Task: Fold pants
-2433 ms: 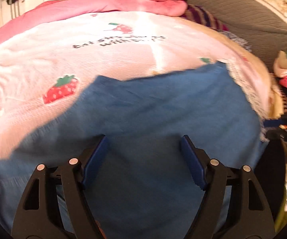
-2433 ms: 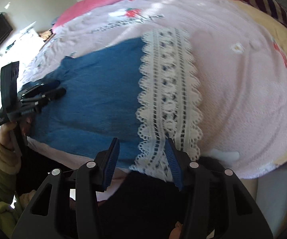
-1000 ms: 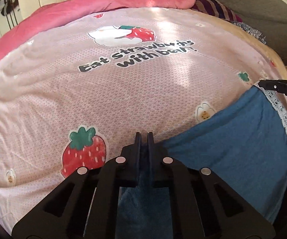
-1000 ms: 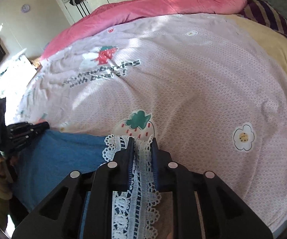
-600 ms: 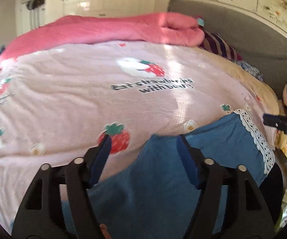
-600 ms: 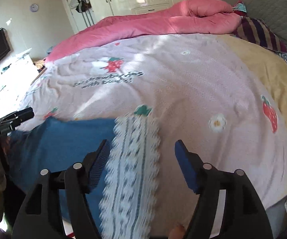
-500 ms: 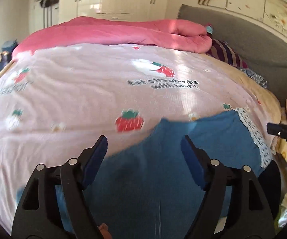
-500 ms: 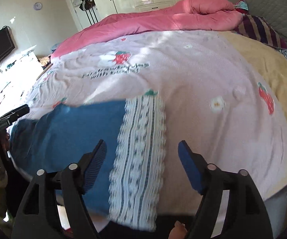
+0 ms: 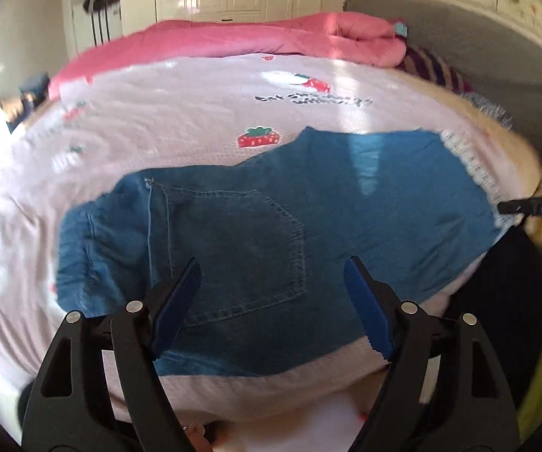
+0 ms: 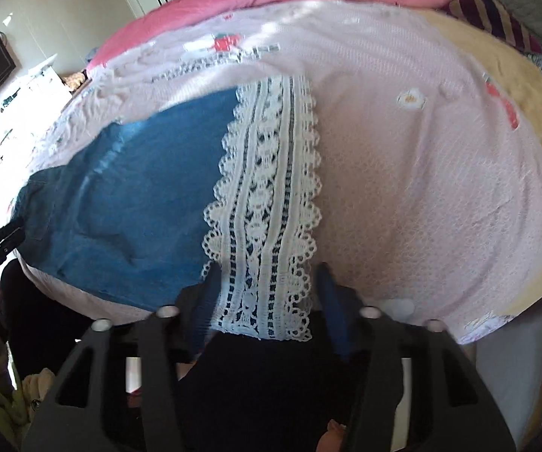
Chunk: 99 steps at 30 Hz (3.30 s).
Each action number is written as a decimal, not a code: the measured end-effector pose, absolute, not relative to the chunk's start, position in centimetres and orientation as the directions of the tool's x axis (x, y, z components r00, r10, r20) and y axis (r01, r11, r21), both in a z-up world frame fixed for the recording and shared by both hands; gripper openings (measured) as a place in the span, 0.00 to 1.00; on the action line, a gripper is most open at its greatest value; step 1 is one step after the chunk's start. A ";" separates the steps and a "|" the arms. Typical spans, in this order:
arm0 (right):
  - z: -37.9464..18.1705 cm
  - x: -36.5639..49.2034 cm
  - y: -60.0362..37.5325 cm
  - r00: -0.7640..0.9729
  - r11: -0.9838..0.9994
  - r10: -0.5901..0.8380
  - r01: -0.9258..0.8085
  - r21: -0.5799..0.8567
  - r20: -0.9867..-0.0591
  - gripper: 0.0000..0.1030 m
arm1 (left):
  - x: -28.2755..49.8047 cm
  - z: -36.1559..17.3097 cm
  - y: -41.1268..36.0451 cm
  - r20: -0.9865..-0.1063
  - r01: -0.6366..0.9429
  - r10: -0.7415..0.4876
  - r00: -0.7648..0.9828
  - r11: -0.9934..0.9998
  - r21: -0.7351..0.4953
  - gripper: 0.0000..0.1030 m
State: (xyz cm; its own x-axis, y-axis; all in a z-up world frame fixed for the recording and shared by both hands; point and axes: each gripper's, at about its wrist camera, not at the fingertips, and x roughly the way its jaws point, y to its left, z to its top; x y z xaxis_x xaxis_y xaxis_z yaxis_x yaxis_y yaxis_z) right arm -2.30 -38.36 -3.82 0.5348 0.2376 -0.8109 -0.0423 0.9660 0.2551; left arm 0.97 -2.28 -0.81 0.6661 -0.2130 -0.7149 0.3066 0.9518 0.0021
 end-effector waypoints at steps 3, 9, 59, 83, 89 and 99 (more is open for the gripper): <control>-3.7 -2.8 -37.9 0.546 0.974 0.216 -0.059 0.220 -0.809 0.23 | 2.0 -2.0 -2.1 -0.751 0.276 -0.150 0.643 0.960 0.044 0.63; -3.6 -3.6 -38.1 0.548 0.982 0.183 -0.064 0.177 -0.817 0.21 | 4.0 -3.7 1.6 -0.780 0.202 -0.164 0.604 0.978 -0.049 0.40; 2.0 -6.3 -38.4 0.720 0.958 0.224 -0.037 0.285 -0.657 0.76 | 3.9 7.6 -10.3 -0.631 0.437 -0.334 0.700 0.899 0.009 0.91; -2.1 -4.4 -39.8 0.685 0.922 0.284 -0.002 0.388 -0.671 0.83 | 11.9 3.8 -23.2 -0.744 0.663 -0.435 0.506 0.748 0.013 0.91; -3.0 -3.7 -39.5 0.659 0.914 0.305 0.001 0.407 -0.688 0.83 | 15.7 2.2 -26.9 -0.787 0.722 -0.453 0.418 0.692 -0.015 0.91; -4.2 -2.3 -37.5 0.606 0.936 0.293 -0.026 0.350 -0.739 0.62 | 19.6 -1.1 -31.9 -0.847 0.827 -0.491 0.205 0.549 -0.118 0.91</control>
State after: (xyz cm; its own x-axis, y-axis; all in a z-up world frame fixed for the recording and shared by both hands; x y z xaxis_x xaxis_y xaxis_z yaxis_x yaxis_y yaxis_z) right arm -2.32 -37.51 -4.25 0.6060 0.2933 -0.7394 -0.0259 0.9363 0.3502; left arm 19.65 -31.86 -1.15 0.2055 -0.4910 -0.8466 0.8272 0.5495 -0.1179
